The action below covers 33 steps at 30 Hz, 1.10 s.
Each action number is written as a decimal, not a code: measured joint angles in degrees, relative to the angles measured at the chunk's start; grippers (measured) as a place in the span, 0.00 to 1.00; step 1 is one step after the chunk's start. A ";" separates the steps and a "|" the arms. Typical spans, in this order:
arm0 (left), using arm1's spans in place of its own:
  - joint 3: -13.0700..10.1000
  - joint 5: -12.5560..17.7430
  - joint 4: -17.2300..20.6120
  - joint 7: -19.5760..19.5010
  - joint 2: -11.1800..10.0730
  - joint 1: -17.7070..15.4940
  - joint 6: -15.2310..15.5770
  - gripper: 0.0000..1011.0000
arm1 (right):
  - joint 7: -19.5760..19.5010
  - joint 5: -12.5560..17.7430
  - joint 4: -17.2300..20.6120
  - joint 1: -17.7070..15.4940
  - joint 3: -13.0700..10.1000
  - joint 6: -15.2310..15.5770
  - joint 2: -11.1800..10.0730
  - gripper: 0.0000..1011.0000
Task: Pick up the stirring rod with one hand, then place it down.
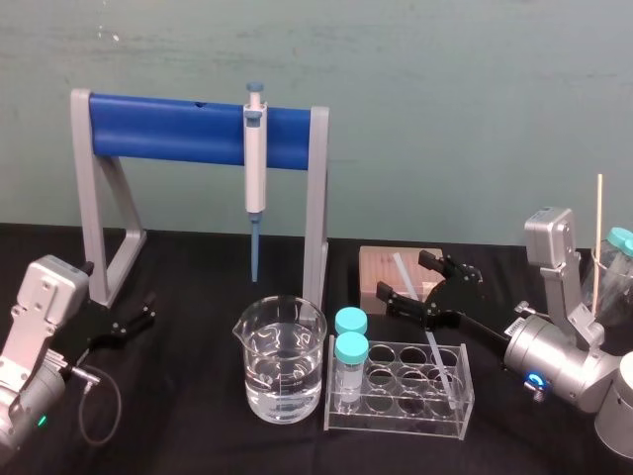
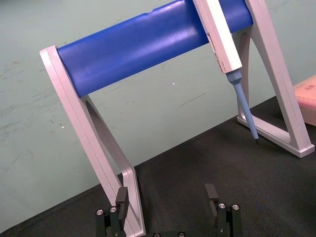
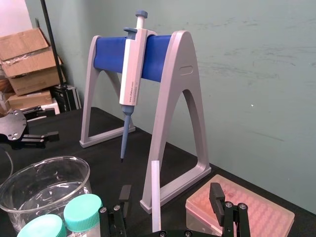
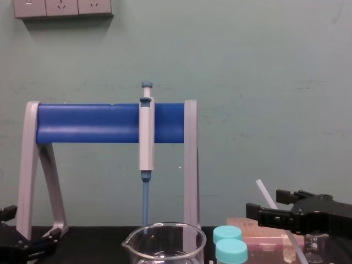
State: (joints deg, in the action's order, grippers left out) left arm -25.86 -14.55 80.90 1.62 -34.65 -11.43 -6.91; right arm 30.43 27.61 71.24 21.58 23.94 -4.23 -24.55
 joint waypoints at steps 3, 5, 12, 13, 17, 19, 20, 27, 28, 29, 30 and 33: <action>0.00 0.00 0.00 0.00 0.00 0.00 0.00 0.99 | -0.01 0.03 0.00 -0.02 0.03 -0.01 -0.01 0.99; 0.00 0.00 0.00 0.00 0.00 0.00 0.00 0.99 | -0.01 0.05 0.00 -0.03 0.05 -0.02 -0.02 0.99; 0.00 0.00 0.00 0.00 0.00 0.00 0.00 0.99 | -0.04 0.16 0.02 -0.03 0.09 -0.05 -0.05 0.95; 0.00 0.00 0.00 0.00 0.00 0.00 0.00 0.99 | -0.04 0.17 0.02 -0.03 0.09 -0.05 -0.05 0.94; 0.00 0.00 0.00 0.00 0.00 0.00 0.00 0.99 | -0.05 0.20 0.03 -0.03 0.12 -0.06 -0.07 0.85; 0.00 0.00 0.00 0.00 0.00 0.00 0.00 0.99 | -0.05 0.21 0.04 -0.03 0.13 -0.07 -0.08 0.78; 0.00 0.00 0.00 0.00 0.00 0.00 0.00 0.99 | -0.05 0.22 0.04 -0.03 0.13 -0.08 -0.08 0.76; 0.00 0.00 0.00 0.00 0.00 0.00 0.00 0.99 | -0.05 0.25 0.07 -0.03 0.13 -0.08 -0.10 0.55; 0.00 0.00 0.00 0.00 0.00 0.00 0.00 0.99 | -0.06 0.25 0.07 -0.03 0.13 -0.08 -0.10 0.51; 0.00 0.00 0.00 0.00 0.00 0.00 0.00 0.99 | -0.05 0.25 0.07 -0.03 0.13 -0.08 -0.10 0.47; 0.00 0.00 0.00 0.00 0.00 0.00 0.00 0.99 | -0.05 0.25 0.07 -0.03 0.13 -0.08 -0.10 0.47; 0.00 0.00 0.00 0.00 0.00 0.00 0.00 0.99 | -0.07 0.25 0.07 -0.03 0.13 -0.08 -0.10 0.34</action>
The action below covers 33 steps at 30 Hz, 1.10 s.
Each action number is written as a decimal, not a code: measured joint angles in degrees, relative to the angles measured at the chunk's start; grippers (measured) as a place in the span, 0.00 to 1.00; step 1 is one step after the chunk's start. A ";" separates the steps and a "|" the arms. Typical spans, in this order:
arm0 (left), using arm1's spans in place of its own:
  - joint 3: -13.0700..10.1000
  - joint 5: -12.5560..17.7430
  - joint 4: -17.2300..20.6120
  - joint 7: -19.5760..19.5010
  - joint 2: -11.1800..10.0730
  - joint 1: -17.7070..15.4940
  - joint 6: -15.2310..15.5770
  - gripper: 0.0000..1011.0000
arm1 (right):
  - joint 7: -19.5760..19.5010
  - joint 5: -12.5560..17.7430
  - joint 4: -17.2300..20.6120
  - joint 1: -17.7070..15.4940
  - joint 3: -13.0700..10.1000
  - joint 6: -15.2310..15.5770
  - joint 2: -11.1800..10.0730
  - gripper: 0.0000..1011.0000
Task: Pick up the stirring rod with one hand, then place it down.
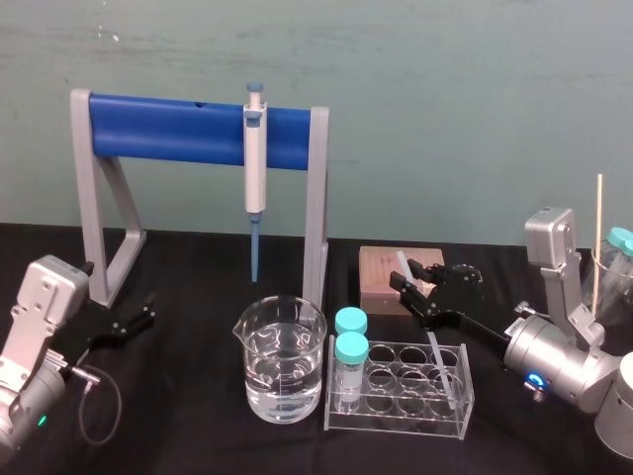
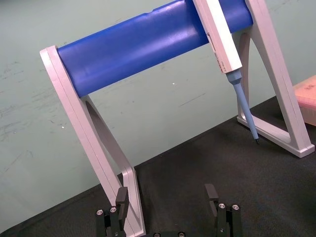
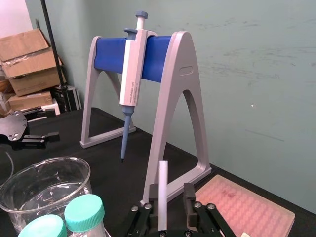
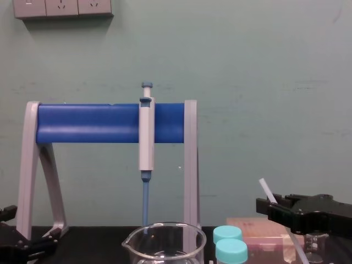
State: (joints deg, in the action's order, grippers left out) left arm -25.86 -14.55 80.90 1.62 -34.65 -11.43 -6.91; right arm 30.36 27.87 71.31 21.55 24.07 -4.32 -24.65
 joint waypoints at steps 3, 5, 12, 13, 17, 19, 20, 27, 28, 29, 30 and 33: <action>0.00 0.00 0.00 0.00 0.00 0.00 0.00 0.99 | -0.01 0.00 0.00 0.00 0.00 0.00 0.00 0.27; 0.00 0.00 0.00 0.00 0.00 0.00 0.00 0.99 | -0.01 0.00 0.00 0.00 0.00 0.00 0.00 0.21; 0.00 0.00 0.00 0.00 0.00 0.00 0.00 0.99 | -0.01 0.00 0.00 0.00 0.00 0.00 0.00 0.07; 0.00 0.00 0.00 0.00 0.00 0.00 0.00 0.99 | -0.01 0.00 0.00 0.00 0.00 0.00 0.00 0.07; 0.00 0.00 0.00 0.00 0.00 0.00 0.00 0.99 | -0.01 0.00 0.00 0.00 0.00 0.00 0.00 0.07; 0.00 0.00 0.00 0.00 0.00 0.00 0.00 0.99 | -0.01 0.00 0.00 0.00 0.00 0.00 0.00 0.07; 0.00 0.00 0.00 0.00 0.00 0.00 0.00 0.99 | -0.01 0.00 0.00 0.00 0.00 0.00 0.00 0.07; 0.00 0.00 0.00 0.00 0.00 0.00 0.00 0.99 | -0.01 0.00 0.00 0.00 0.00 0.00 0.00 0.07; 0.00 0.00 0.00 0.00 0.00 0.00 0.00 0.99 | -0.01 0.00 0.00 0.00 0.00 0.00 0.00 0.07; 0.00 0.00 0.00 0.00 0.00 0.00 0.00 0.99 | -0.01 0.00 0.00 0.00 0.00 0.00 0.00 0.07; 0.00 0.00 0.00 0.00 0.00 0.00 0.00 0.99 | -0.01 0.00 0.00 0.00 0.00 0.00 0.00 0.07; 0.00 0.00 0.00 0.00 0.00 0.00 0.00 0.99 | -0.01 -0.25 0.06 -0.04 -0.18 -0.02 0.08 0.07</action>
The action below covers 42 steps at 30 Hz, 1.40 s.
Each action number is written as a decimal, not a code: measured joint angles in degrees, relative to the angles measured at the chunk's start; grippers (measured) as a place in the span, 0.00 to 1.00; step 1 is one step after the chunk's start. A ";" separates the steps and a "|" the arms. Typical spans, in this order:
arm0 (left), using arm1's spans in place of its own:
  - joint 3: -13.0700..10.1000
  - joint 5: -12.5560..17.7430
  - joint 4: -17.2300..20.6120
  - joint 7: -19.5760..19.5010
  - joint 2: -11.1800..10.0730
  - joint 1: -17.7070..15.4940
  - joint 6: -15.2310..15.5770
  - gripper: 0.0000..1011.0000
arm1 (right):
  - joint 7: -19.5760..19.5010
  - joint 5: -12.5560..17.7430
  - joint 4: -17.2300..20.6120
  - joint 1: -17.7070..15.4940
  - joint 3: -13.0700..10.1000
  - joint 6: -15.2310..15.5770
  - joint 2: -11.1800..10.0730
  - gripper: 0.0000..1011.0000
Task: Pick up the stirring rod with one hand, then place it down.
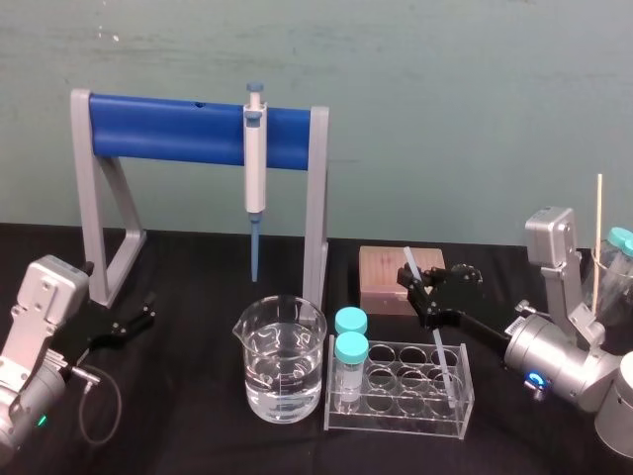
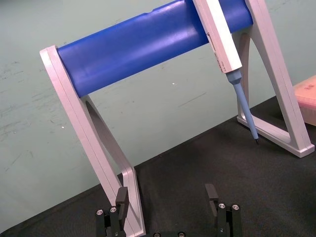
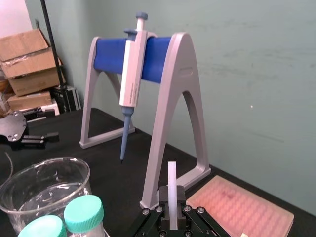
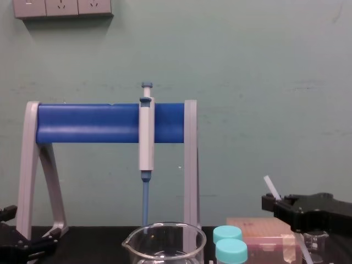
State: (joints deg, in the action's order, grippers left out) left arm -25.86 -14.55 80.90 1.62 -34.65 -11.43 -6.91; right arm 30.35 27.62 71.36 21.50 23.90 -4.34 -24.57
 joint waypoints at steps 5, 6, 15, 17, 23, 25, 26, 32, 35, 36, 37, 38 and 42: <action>0.00 0.00 0.00 0.00 0.00 0.00 0.00 0.99 | 0.44 -0.21 0.81 -0.26 -0.93 -1.07 0.46 0.07; 0.00 0.00 0.00 0.00 0.00 0.00 0.00 0.99 | 0.69 -0.20 1.08 -0.34 -1.15 -1.44 0.57 0.07; 0.00 0.00 0.00 0.00 0.00 0.00 0.00 0.99 | 1.58 0.04 3.72 -1.04 -2.72 -4.25 0.95 0.07; 0.00 0.00 0.00 0.00 0.00 0.00 0.00 0.99 | 1.59 -0.30 4.48 -1.23 -2.97 -5.53 0.96 0.07; 0.00 0.00 0.00 0.00 0.00 0.00 0.00 0.99 | 1.47 -1.99 5.69 -1.64 -3.57 -9.01 1.10 0.07; 0.00 0.00 0.00 0.00 0.00 0.00 0.00 0.99 | 1.20 -2.77 5.97 -1.94 -3.99 -10.73 1.32 0.07; 0.00 0.00 0.00 0.00 0.00 0.00 0.00 0.99 | 1.11 -3.00 5.99 -2.04 -4.15 -11.35 1.41 0.07; 0.00 0.00 0.00 0.00 0.00 0.00 0.00 0.99 | 0.32 -4.58 5.83 -2.99 -5.58 -15.46 2.29 0.07; 0.00 0.00 0.00 0.00 0.00 0.00 0.00 0.99 | -0.23 -5.32 5.47 -3.43 -6.39 -17.33 2.77 0.07; 0.00 0.00 0.00 0.00 0.00 0.00 0.00 0.99 | -0.60 -5.56 5.19 -3.66 -6.87 -18.05 3.02 0.07; 0.00 0.00 0.00 0.00 0.00 0.00 0.00 0.99 | -0.81 -5.62 5.06 -3.78 -7.14 -18.36 3.14 0.07; 0.00 0.00 0.00 0.00 0.00 0.00 0.00 0.99 | -1.02 -5.70 4.94 -3.92 -7.42 -18.62 3.27 0.07; 0.00 0.00 0.00 0.00 0.00 0.00 0.00 0.99 | -1.97 -5.96 4.49 -4.61 -8.64 -19.81 3.92 0.07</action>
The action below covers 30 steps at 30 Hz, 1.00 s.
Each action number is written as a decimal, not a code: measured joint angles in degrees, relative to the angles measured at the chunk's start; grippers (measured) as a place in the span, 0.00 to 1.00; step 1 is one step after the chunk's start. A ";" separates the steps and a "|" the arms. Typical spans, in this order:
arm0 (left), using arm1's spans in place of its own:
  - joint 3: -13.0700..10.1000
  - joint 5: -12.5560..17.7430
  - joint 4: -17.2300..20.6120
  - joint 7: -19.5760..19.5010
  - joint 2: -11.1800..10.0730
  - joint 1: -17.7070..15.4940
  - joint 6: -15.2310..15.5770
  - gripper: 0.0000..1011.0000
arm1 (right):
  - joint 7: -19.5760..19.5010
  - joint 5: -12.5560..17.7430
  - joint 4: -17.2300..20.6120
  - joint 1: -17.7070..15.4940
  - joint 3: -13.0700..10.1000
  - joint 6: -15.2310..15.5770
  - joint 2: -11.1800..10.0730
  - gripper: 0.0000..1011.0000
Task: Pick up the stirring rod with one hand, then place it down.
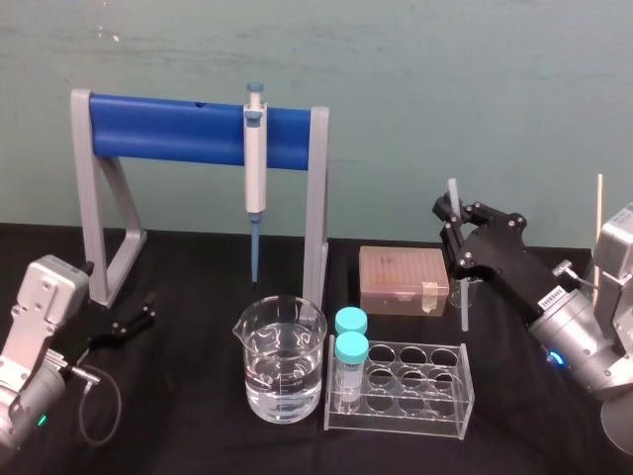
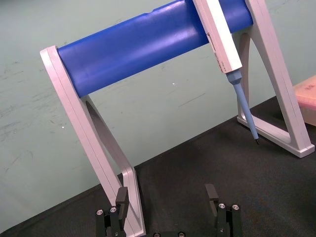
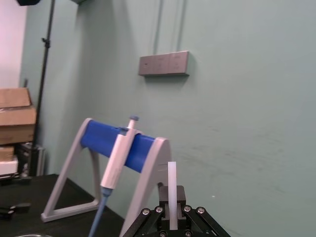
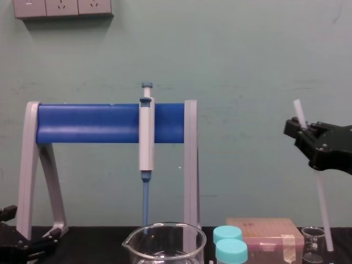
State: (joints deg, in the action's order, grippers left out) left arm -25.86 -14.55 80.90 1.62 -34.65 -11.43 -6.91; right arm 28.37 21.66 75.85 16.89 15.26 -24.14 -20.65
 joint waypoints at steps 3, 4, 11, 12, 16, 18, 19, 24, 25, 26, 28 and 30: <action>0.00 0.00 0.00 0.00 0.00 0.00 0.00 0.99 | -0.58 -0.23 -0.37 -0.47 -0.99 -0.99 0.49 0.07; 0.00 0.00 0.00 0.00 0.00 0.00 0.00 0.99 | -0.70 -0.27 -0.49 -0.57 -1.24 -1.28 0.60 0.07; 0.00 0.00 0.00 0.00 0.00 0.00 0.00 0.99 | -1.08 -0.35 -1.48 -1.19 -2.96 -2.66 1.49 0.07; 0.00 0.00 0.00 0.00 0.00 0.00 0.00 0.99 | -1.08 -0.45 -1.60 -1.27 -3.18 -2.67 1.63 0.07; 0.00 0.00 0.00 0.00 0.00 0.00 0.00 0.99 | -1.17 -0.87 -1.75 -1.43 -3.74 -1.88 1.99 0.07; 0.00 0.00 0.00 0.00 0.00 0.00 0.00 0.99 | -1.28 -0.98 -1.76 -1.46 -3.84 -1.52 2.07 0.07; 0.00 0.00 0.00 0.00 0.00 0.00 0.00 0.99 | -1.28 -0.98 -1.75 -1.46 -3.84 -1.51 2.07 0.07; 0.00 0.00 0.00 0.00 0.00 0.00 0.00 0.99 | -1.24 -0.95 -1.75 -1.46 -3.79 -1.52 2.03 0.07; 0.00 0.00 0.00 0.00 0.00 0.00 0.00 0.99 | -1.23 -0.94 -1.76 -1.45 -3.77 -1.52 2.01 0.07; 0.00 0.00 0.00 0.00 0.00 0.00 0.00 0.99 | -1.22 -0.93 -1.75 -1.44 -3.75 -1.54 1.99 0.07; 0.00 0.00 0.00 0.00 0.00 0.00 0.00 0.99 | -1.21 -0.92 -1.76 -1.44 -3.74 -1.55 1.98 0.07; 0.00 0.00 0.00 0.00 0.00 0.00 0.00 0.99 | -1.20 -0.90 -1.75 -1.43 -3.70 -1.58 1.96 0.07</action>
State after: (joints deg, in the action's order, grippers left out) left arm -25.86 -14.54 80.90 1.62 -34.65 -11.43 -6.91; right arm 27.18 20.76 74.10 15.46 11.56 -25.72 -18.68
